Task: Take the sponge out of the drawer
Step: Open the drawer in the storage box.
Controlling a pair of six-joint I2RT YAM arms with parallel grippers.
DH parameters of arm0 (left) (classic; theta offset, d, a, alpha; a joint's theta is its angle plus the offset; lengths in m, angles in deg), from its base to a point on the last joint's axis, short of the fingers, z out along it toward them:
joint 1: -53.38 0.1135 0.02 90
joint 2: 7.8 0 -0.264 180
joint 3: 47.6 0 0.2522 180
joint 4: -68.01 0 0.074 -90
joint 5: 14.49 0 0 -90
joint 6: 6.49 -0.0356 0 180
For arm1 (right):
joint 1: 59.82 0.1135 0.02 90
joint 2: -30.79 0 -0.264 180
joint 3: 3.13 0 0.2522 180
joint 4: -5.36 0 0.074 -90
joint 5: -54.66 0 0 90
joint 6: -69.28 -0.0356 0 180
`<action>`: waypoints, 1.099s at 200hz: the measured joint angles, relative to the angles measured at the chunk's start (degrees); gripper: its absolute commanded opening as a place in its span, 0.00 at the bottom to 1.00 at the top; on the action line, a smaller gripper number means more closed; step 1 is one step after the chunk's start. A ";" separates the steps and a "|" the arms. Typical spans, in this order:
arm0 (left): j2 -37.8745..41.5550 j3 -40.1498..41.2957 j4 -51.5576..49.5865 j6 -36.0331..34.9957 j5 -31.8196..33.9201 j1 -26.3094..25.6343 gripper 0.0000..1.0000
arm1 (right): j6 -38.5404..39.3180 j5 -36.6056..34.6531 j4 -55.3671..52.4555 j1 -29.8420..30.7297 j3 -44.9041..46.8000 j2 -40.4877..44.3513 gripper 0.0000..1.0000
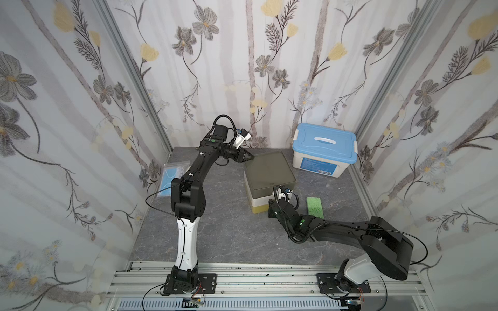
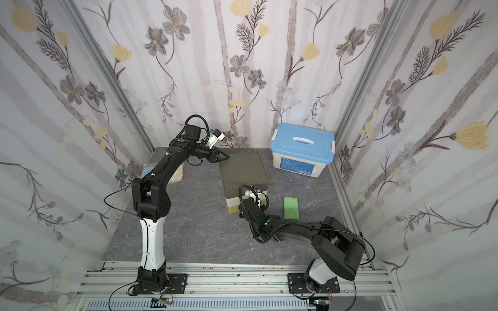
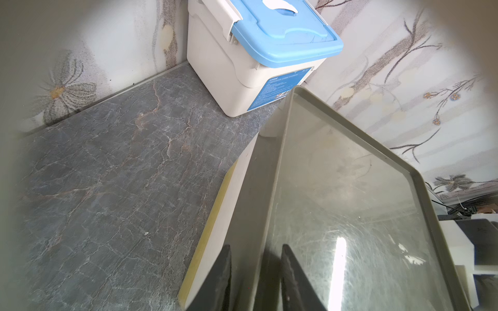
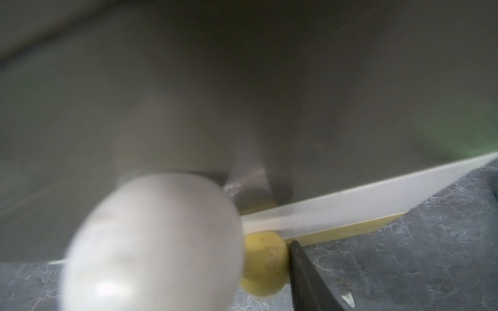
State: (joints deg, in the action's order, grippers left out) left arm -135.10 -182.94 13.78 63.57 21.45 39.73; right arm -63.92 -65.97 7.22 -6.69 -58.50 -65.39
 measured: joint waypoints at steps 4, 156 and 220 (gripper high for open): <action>-0.02 0.00 0.00 0.00 0.00 0.00 0.32 | -0.04 0.02 0.02 -0.04 0.00 -0.11 0.44; -0.02 0.00 0.04 -0.02 0.02 0.00 0.32 | -0.44 3.28 -2.36 -0.61 3.74 5.75 0.17; -0.15 0.04 0.20 -0.02 -0.26 -0.02 0.32 | -3.50 1.73 -9.97 3.98 4.76 10.78 0.16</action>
State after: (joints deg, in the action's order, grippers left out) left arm -135.25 -182.90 13.98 63.55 21.19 39.71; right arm -67.41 -64.24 -2.75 -2.72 -53.73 -54.62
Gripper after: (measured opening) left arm 0.319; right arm 0.273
